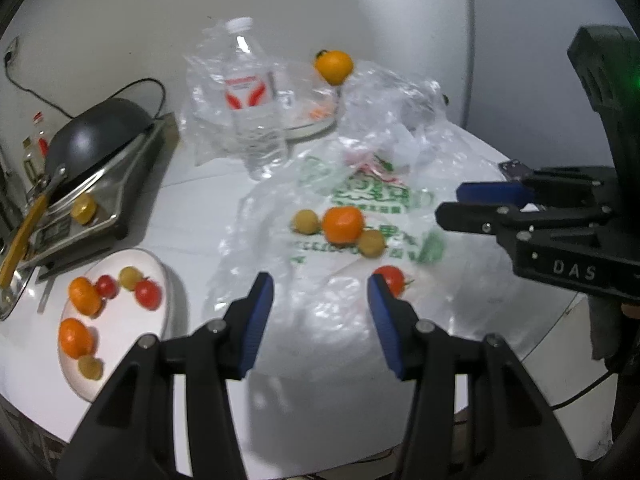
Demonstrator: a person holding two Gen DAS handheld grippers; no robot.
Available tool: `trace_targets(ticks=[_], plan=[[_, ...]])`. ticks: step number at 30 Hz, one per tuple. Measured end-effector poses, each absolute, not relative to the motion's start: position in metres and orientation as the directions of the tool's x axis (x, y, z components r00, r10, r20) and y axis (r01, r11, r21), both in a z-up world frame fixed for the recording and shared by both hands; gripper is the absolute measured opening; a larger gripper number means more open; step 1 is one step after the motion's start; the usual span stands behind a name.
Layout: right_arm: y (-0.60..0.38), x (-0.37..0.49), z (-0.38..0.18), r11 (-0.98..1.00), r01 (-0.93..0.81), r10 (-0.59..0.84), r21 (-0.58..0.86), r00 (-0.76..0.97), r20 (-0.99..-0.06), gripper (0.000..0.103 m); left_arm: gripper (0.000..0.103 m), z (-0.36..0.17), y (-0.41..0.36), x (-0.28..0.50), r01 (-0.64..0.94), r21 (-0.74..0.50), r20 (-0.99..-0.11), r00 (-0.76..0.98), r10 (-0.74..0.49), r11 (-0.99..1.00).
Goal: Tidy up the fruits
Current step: 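Move both open tools back over the fruit on the plastic bag, then grasp a red cherry tomato with the left tool while the right tool grasps a yellow-green fruit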
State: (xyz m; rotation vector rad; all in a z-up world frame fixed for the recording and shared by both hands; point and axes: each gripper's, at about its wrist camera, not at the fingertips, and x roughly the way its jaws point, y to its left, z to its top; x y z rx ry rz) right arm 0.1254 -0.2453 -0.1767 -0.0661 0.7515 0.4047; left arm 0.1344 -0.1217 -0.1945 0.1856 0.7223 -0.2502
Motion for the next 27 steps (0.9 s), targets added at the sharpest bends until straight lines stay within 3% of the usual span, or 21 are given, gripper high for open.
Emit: trace_targets(ticks=[13, 20, 27], plan=[[-0.284, 0.142, -0.192, 0.923, -0.362, 0.352, 0.134, 0.648, -0.675, 0.031, 0.049, -0.219, -0.169, 0.161, 0.375, 0.081, -0.737, 0.647, -0.198, 0.924], [-0.293, 0.153, -0.197, 0.919, -0.364, 0.366, 0.152, 0.644, -0.672, 0.031, 0.038, -0.231, -0.180, 0.172, 0.387, 0.071, -0.776, 0.600, -0.192, 0.919], [-0.291, 0.160, -0.202, 0.909, -0.382, 0.389, 0.167, 0.633, -0.669, 0.031, 0.034, -0.240, -0.182, 0.181, 0.385, 0.045, -0.800, 0.567, -0.197, 0.922]])
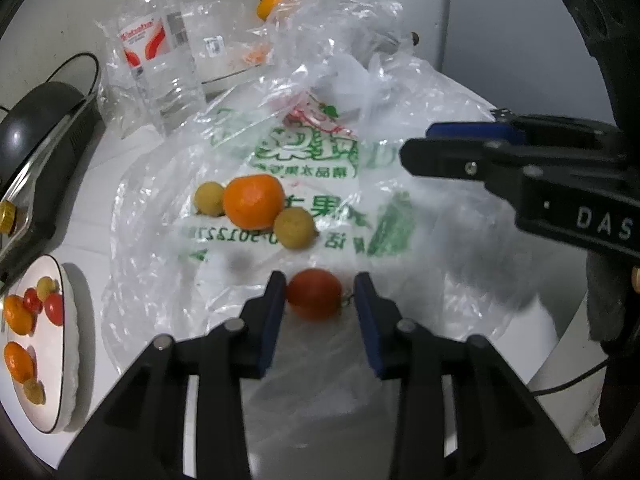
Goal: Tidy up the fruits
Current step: 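Grasp a red cherry tomato with the left tool while the right tool grasps a yellow-green fruit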
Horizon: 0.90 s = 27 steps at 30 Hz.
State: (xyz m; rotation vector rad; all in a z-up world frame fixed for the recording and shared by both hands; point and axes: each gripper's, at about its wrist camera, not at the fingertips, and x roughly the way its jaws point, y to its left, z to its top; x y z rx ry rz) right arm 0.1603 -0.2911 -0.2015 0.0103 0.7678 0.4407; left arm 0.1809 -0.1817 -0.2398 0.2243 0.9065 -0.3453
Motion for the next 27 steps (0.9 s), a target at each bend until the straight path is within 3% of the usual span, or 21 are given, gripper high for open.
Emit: trace_targets(ticks=[13, 27], plan=[[-0.264, 0.173, -0.206, 0.890, -0.424, 0.413, 0.167, 0.595, -0.690, 0.031, 0.031, -0.216, -0.161, 0.175, 0.389, -0.007, -0.751, 0.606, -0.262, 0.921], [-0.218, 0.191, -0.226, 0.879, -0.447, 0.401, 0.163, 0.513, -0.759, 0.031, 0.031, -0.197, -0.108, 0.171, 0.327, -0.032, -0.700, 0.667, -0.255, 0.945]])
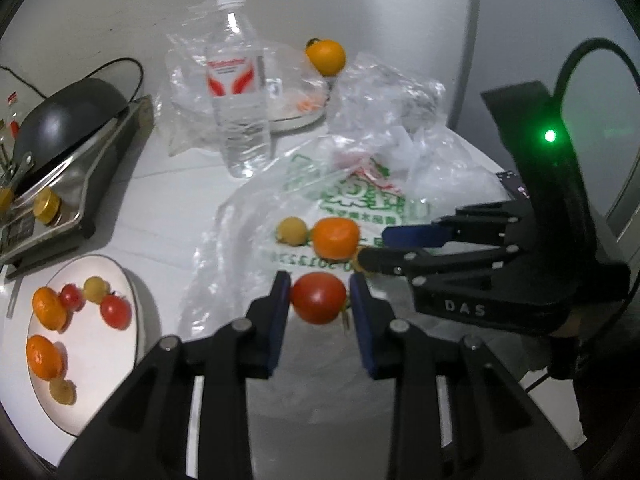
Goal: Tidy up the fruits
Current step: 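Grasp a red cherry tomato with the left tool while the right tool grasps a yellow-green fruit, then carry the tomato with the left tool while the right tool carries the yellow-green fruit to the plate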
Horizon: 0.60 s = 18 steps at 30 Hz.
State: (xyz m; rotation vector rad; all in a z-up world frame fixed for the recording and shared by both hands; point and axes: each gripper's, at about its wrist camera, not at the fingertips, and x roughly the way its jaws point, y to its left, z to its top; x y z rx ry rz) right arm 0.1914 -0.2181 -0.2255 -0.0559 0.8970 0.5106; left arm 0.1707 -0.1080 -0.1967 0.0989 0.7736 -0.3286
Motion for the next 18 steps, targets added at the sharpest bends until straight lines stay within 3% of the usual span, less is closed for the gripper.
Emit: trace_targets(ticks=[18], plan=[[-0.199, 0.193, -0.234, 0.901, -0.426, 0.309, 0.079, 0.504, -0.806, 0.027, 0.031, -0.192, -0.085, 0.157, 0.312, -0.038, -0.670, 0.697, -0.256, 0.949]])
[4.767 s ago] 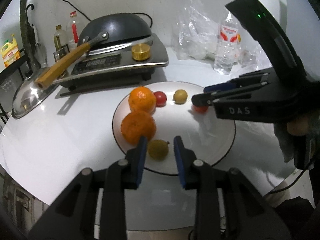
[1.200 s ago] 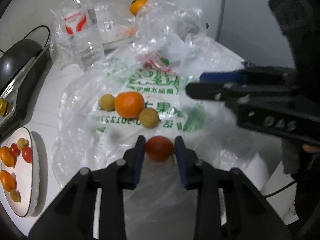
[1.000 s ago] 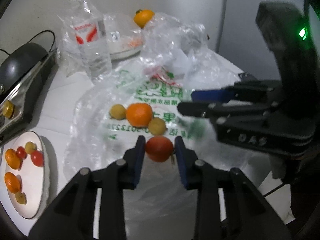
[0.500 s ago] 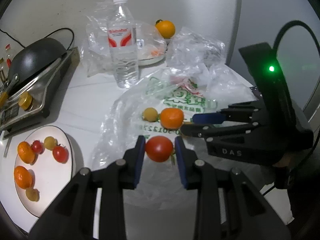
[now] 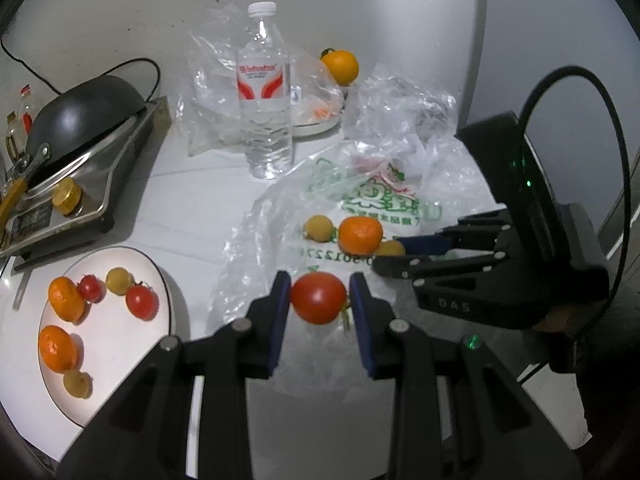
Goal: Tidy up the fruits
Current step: 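Carry the tomato with the left tool while the right tool carries the yellow-green fruit to the plate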
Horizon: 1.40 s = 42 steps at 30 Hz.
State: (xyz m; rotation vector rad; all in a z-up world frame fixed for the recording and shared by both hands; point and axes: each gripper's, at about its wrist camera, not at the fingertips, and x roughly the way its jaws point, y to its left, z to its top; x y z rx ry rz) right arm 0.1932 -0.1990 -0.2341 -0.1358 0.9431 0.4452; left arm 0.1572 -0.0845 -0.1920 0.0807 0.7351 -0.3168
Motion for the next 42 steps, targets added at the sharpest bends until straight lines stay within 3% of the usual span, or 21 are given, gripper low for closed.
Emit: trace_targets(ticks=[22, 42], plan=[[-0.166, 0.148, -0.166, 0.899, -0.438, 0.310, 0.007, 0.625, -0.717, 0.027, 0.031, -0.185, -0.015, 0.121, 0.227, -0.013, -0.628, 0.756, -0.184, 0.974], [-0.091, 0.128, -0.154, 0.869, -0.494, 0.318, -0.037, 0.613, -0.723, 0.027, 0.031, -0.200, 0.060, 0.097, 0.159, -0.043, -0.620, 0.770, -0.151, 0.986]])
